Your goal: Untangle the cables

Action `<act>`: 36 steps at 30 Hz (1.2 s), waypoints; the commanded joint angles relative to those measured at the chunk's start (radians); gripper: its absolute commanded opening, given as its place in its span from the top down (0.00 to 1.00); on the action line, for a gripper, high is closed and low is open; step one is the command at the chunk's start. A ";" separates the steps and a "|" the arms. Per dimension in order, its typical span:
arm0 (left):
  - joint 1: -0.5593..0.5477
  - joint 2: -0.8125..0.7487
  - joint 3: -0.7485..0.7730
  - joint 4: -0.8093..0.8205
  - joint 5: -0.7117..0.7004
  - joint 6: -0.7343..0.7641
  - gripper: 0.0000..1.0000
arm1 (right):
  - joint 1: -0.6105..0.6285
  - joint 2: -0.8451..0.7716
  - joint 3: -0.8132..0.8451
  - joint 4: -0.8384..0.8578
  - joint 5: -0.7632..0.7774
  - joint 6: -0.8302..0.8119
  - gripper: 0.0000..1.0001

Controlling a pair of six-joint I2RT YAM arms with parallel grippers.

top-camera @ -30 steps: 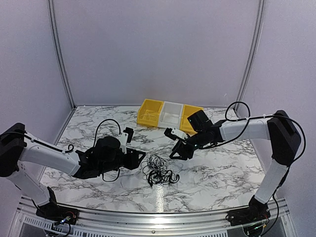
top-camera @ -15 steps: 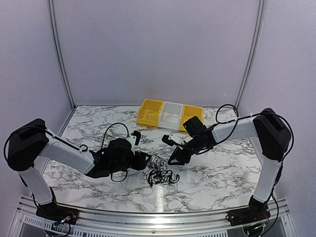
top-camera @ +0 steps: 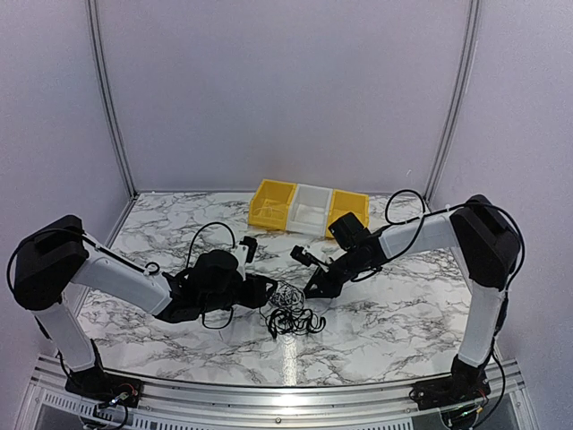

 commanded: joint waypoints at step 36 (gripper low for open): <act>-0.036 -0.171 -0.127 0.091 0.009 -0.117 0.44 | 0.013 0.015 0.119 -0.123 0.105 -0.023 0.64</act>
